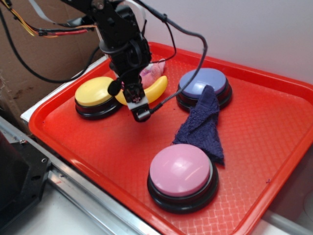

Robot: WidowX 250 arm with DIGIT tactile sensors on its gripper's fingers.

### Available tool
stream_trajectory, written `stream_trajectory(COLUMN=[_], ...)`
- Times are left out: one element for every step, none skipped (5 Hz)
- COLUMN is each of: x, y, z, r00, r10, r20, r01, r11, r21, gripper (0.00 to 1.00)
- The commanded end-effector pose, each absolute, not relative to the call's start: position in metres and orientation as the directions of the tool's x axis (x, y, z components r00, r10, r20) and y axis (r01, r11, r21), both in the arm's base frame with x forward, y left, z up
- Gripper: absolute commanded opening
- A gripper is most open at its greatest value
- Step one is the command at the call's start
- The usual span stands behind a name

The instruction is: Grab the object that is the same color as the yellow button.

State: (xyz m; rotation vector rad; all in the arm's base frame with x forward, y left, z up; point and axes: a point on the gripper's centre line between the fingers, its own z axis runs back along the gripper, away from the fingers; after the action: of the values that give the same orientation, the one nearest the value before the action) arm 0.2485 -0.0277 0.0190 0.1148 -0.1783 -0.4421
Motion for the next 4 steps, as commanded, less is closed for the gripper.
stream_trajectory(x=[0.262, 0.260, 0.256, 0.248], y=[-0.029, -0.030, -0.031, -0.035], z=[0.014, 0.017, 0.029, 0.055], r00=[0.884, 0.880, 0.884, 0.920], r10=[-0.435, -0.439, -0.428, -0.357], r20=[0.172, 0.181, 0.187, 0.161], r01=[0.424, 0.433, 0.426, 0.353], r11=[0.900, 0.898, 0.903, 0.934], r21=[0.099, 0.073, 0.051, 0.049], gripper=[1.00, 0.00, 0.00, 0.00])
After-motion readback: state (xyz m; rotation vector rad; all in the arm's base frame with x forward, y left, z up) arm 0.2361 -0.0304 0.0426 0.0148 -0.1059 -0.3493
